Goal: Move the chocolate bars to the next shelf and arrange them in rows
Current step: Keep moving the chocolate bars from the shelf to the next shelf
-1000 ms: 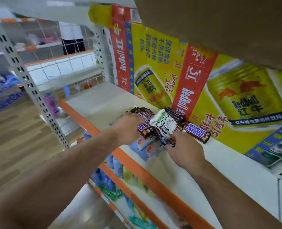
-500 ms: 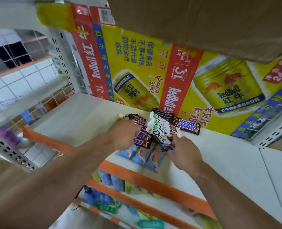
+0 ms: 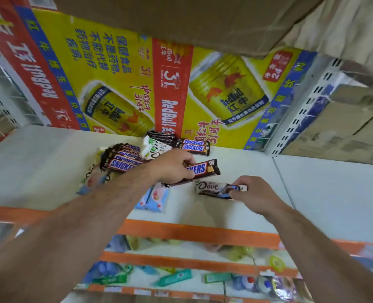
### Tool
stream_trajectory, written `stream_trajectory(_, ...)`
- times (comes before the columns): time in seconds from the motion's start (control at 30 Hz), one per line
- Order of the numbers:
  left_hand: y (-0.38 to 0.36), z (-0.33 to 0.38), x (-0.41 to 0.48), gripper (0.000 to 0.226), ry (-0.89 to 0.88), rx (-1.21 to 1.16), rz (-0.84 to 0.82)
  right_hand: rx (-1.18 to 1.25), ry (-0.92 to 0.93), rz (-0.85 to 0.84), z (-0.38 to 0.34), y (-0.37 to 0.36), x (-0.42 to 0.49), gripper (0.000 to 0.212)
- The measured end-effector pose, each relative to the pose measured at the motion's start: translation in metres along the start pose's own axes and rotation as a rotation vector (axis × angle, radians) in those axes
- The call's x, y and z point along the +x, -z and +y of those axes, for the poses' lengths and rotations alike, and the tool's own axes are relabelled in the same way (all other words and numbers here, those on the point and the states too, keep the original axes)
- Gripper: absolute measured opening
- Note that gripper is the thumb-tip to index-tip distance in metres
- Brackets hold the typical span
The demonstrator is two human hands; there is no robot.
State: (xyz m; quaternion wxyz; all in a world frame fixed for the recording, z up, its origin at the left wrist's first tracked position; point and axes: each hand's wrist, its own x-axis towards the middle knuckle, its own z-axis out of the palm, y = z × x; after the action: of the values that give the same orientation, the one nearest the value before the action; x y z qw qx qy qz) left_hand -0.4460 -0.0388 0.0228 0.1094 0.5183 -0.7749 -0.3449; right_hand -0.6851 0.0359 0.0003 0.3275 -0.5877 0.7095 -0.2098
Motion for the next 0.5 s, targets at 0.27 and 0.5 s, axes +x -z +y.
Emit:
stream_trajectory(0.27, -0.067, 0.101, 0.031, 0.015, 0.029, -0.154, -0.092, 0.076, -0.017, -0.067, 0.084, 0.087, -0.041, 0.01)
stream_trajectory(0.5, -0.154, 0.216, 0.07, 0.017, 0.017, -0.207, -0.178, 0.157, -0.041, -0.032, 0.18, 0.181, -0.086, 0.015)
